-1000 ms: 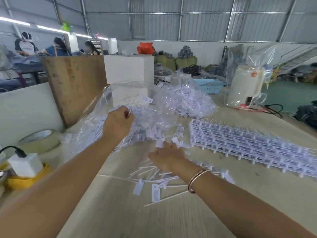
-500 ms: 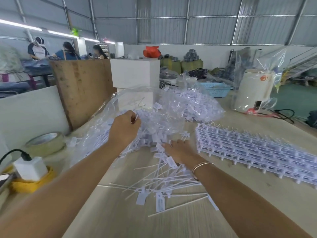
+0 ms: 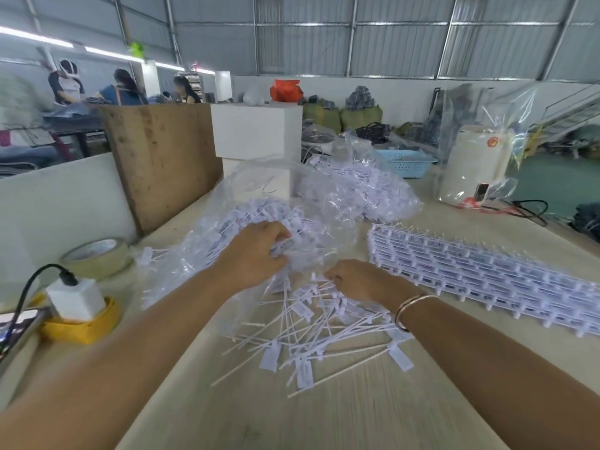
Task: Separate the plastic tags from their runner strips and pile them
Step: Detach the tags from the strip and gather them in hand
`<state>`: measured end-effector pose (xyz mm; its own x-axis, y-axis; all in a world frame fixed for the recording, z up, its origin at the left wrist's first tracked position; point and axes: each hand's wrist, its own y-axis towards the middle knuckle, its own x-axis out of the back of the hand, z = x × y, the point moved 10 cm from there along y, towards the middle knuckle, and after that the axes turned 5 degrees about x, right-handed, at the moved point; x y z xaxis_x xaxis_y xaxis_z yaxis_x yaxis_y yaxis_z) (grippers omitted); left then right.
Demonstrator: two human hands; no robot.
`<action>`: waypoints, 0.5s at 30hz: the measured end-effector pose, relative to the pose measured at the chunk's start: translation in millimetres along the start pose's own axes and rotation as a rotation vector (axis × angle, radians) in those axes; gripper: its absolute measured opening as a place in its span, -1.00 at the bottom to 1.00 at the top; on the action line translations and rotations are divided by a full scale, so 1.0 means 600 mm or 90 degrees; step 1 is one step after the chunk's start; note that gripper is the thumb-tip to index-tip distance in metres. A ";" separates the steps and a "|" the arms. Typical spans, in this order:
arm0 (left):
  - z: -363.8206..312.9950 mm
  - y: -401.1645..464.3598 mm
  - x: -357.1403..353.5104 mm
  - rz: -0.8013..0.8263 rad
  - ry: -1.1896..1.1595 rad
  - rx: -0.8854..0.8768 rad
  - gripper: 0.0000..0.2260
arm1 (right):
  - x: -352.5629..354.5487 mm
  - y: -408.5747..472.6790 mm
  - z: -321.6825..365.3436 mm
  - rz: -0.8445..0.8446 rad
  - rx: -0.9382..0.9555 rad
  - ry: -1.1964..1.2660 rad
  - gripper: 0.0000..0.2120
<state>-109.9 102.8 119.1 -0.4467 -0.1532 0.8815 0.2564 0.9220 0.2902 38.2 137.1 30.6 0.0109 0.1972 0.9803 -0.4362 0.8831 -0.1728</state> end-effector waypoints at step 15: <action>-0.054 -0.104 -0.129 0.216 0.552 0.095 -0.61 | -0.068 -0.153 -0.020 0.158 0.121 0.052 -0.07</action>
<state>-63.7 45.8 44.9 0.4407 -0.0240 0.8973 0.1171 0.9926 -0.0309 88.4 52.9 5.6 -0.0478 0.4367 0.8983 -0.5948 0.7100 -0.3769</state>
